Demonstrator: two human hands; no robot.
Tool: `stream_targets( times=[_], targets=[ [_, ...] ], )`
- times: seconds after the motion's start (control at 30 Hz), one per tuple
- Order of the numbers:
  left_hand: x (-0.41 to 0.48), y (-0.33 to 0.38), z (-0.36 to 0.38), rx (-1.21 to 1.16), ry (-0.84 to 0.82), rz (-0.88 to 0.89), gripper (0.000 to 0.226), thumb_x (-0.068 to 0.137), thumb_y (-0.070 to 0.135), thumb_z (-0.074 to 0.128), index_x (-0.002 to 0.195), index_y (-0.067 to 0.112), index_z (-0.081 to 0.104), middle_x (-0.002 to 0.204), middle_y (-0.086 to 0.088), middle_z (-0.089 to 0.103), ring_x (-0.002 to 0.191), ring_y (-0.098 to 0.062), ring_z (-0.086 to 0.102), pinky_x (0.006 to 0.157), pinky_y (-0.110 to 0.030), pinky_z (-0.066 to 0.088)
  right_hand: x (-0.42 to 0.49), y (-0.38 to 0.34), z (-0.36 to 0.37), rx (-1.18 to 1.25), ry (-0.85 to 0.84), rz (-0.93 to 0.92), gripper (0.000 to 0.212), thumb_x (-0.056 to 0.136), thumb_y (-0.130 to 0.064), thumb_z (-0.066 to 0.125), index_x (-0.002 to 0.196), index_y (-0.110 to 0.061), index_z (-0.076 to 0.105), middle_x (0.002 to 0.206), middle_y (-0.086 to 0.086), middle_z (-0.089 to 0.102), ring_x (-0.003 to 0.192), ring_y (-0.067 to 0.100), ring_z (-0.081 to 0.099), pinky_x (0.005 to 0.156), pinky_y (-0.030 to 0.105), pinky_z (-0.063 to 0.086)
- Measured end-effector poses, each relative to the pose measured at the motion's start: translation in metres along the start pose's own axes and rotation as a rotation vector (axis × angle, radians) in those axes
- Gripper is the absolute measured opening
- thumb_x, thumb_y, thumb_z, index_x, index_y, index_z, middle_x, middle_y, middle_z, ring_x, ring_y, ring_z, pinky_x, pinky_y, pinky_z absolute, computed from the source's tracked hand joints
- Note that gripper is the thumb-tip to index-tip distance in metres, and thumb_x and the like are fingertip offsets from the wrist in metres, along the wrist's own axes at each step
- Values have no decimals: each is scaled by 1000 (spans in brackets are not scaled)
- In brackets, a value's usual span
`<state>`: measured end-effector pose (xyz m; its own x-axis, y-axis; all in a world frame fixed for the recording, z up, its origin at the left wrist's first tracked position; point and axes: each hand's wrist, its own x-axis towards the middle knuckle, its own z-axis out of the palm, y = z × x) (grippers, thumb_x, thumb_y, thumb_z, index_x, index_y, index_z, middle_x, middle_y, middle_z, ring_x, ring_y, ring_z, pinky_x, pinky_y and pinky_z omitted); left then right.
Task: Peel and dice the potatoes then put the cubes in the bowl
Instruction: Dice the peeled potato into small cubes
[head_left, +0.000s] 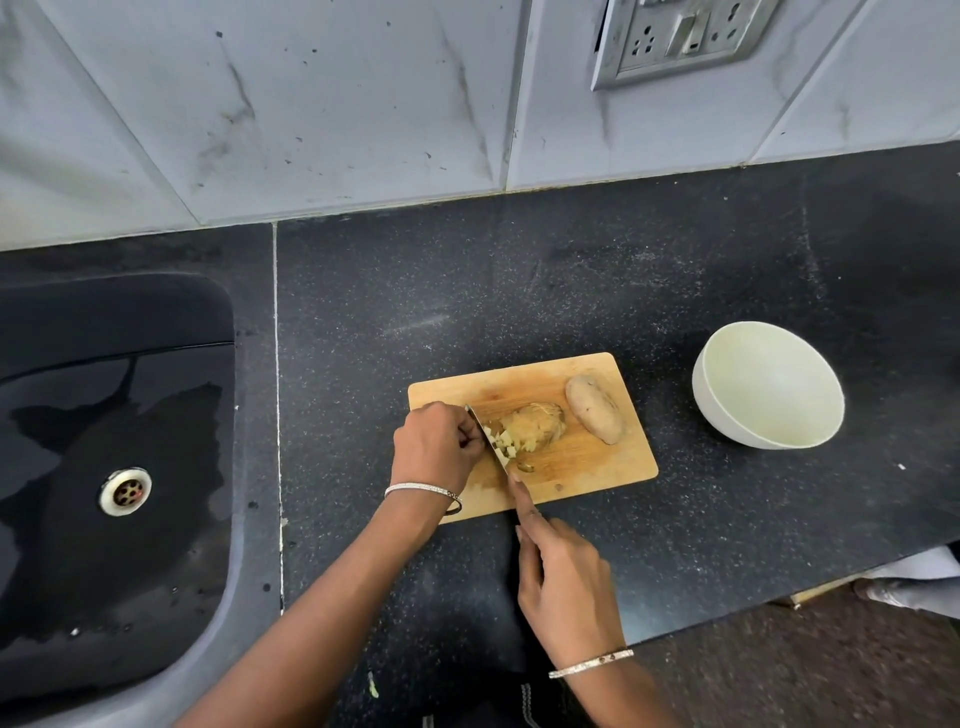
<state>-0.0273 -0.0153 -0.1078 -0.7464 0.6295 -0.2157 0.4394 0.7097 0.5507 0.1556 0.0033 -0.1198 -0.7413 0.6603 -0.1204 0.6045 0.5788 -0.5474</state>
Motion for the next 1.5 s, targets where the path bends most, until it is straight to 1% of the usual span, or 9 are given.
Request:
stream_targets(
  times=[0.17,0.27,0.4,0.53,0.63,0.77,1.03,1.37,1.5],
  targets=[
    [-1,-1,1,-20,31,-6,6,80,15,66,77,18,70,73,5,67,74,-17,61,67,-27,46,3,4,3,106,7,13,74,94,-12,55,147,-53,26,75,-14,55,68,6,59,62,25,51],
    [0,-2,0,-63,42,-26,5,79,15,68,77,19,69,73,7,67,75,-16,62,70,-29,51,-2,5,-4,219,3,29,66,95,-10,55,144,-49,36,64,-18,57,54,2,49,53,7,33],
    [-2,-7,-4,-198,9,-53,22,72,11,80,77,24,63,70,11,66,71,-8,64,73,-30,55,-12,14,-12,327,3,50,60,97,-19,57,134,-64,40,113,-20,68,46,5,44,46,22,37],
    [-3,-10,-7,-359,-79,-30,29,72,2,81,84,21,63,72,8,70,68,-3,67,73,-34,59,-7,18,-15,315,37,4,61,97,-19,58,136,-62,40,123,-19,65,43,7,39,42,24,33],
    [-5,-10,-10,-327,-64,27,32,76,0,76,88,26,61,76,11,69,72,-1,67,77,-34,57,2,16,-19,208,75,-54,63,95,-14,60,142,-50,41,111,-3,72,48,2,49,45,14,35],
    [-5,-9,-15,-193,26,261,39,76,0,74,96,31,63,86,15,62,76,1,64,76,-31,55,5,13,-28,-15,65,-66,65,95,-24,59,146,-54,31,78,-6,63,60,13,59,49,35,47],
    [1,-9,-7,59,-44,645,22,80,22,75,99,34,74,98,7,50,86,-13,47,74,-23,39,9,7,-49,-287,104,-61,50,88,-33,68,134,-44,53,79,-8,61,49,21,61,36,34,45],
    [14,-21,-7,42,2,531,17,88,19,67,100,28,75,96,9,65,91,-14,59,69,-25,42,-16,18,-85,-221,-21,17,53,89,-36,63,134,-57,43,70,-16,44,53,12,57,44,27,42],
    [15,-24,-6,-39,-5,470,12,86,23,71,96,28,75,89,13,67,84,-9,61,69,-27,49,-22,32,-100,-63,3,85,58,86,-30,69,126,-65,47,83,-17,66,62,8,61,55,30,51]
  ],
)
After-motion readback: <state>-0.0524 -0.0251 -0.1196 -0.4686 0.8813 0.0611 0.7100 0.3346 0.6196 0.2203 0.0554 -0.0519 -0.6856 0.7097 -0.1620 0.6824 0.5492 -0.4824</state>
